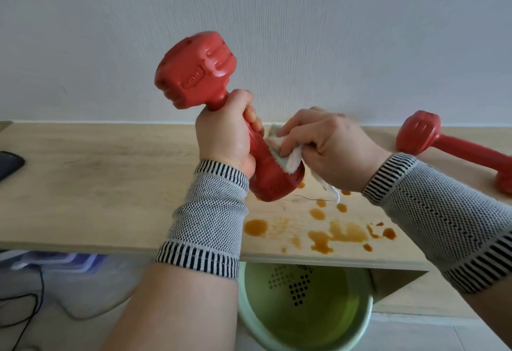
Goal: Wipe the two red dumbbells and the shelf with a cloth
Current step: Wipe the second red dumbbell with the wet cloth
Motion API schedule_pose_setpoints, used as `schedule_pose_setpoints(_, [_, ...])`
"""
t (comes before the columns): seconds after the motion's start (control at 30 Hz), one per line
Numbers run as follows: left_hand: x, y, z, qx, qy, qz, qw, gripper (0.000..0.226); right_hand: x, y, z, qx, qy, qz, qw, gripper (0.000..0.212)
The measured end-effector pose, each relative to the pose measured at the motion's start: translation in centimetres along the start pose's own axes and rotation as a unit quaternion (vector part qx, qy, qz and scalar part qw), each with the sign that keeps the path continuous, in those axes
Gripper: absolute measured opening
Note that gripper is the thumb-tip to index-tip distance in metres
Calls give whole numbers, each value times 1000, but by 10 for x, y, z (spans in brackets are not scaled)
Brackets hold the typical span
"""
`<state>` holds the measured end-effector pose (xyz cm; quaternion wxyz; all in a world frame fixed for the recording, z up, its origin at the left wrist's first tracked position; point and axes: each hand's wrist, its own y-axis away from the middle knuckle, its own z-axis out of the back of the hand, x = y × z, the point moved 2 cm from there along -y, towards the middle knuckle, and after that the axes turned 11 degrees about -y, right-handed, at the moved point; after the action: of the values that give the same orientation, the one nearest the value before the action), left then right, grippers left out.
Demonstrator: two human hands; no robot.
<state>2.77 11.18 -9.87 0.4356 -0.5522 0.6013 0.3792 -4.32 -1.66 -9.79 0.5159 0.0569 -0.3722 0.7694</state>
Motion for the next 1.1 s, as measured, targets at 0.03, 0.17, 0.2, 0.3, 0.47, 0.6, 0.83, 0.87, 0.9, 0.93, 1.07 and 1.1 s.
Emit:
schedule_pose_setpoints(0.03, [0, 2, 0, 7, 2, 5, 1000, 39, -2, -3, 2, 9, -9, -20, 1000, 31])
schedule_pose_setpoints(0.17, [-1, 6, -3, 53, 49, 54, 996, 33, -17, -21, 1, 76, -15, -123, 989, 31])
schedule_pose_setpoints(0.2, [-2, 7, -4, 68, 65, 70, 993, 33, -22, -24, 0, 95, -24, -157, 983, 30])
schedule_pose_setpoints(0.3, [-5, 7, -5, 104, 89, 100, 985, 33, -31, -18, -1, 118, -108, -244, 957, 25])
schedule_pose_setpoints(0.47, [-3, 3, -2, 103, 67, 101, 987, 30, -29, -9, 11, 81, -196, -243, 947, 42])
schedule_pose_setpoints(0.6, [-2, 2, 0, 63, 26, 68, 995, 31, -8, -14, 18, 122, -99, -166, 974, 40])
schedule_pose_setpoints(0.83, [0, 3, 2, -18, 1, 48, 999, 22, 15, -14, 22, 159, -54, -149, 974, 38])
schedule_pose_setpoints(0.87, [0, 3, 2, -24, 15, 50, 998, 19, 11, -14, 25, 126, -84, -179, 972, 38])
schedule_pose_setpoints(0.9, [-1, 3, 2, -23, 39, 56, 997, 14, 5, -13, 29, 73, -110, -206, 970, 38])
schedule_pose_setpoints(0.93, [-3, 3, 2, -14, 73, 61, 995, 8, -1, -12, 32, 13, -127, -229, 965, 38])
schedule_pose_setpoints(1.07, [-7, -2, 7, 36, 50, 32, 998, 11, -20, -4, 42, -121, -169, -282, 937, 27])
schedule_pose_setpoints(1.1, [-6, -3, 8, 50, 7, 15, 999, 10, -21, -3, 44, -131, -172, -284, 934, 23])
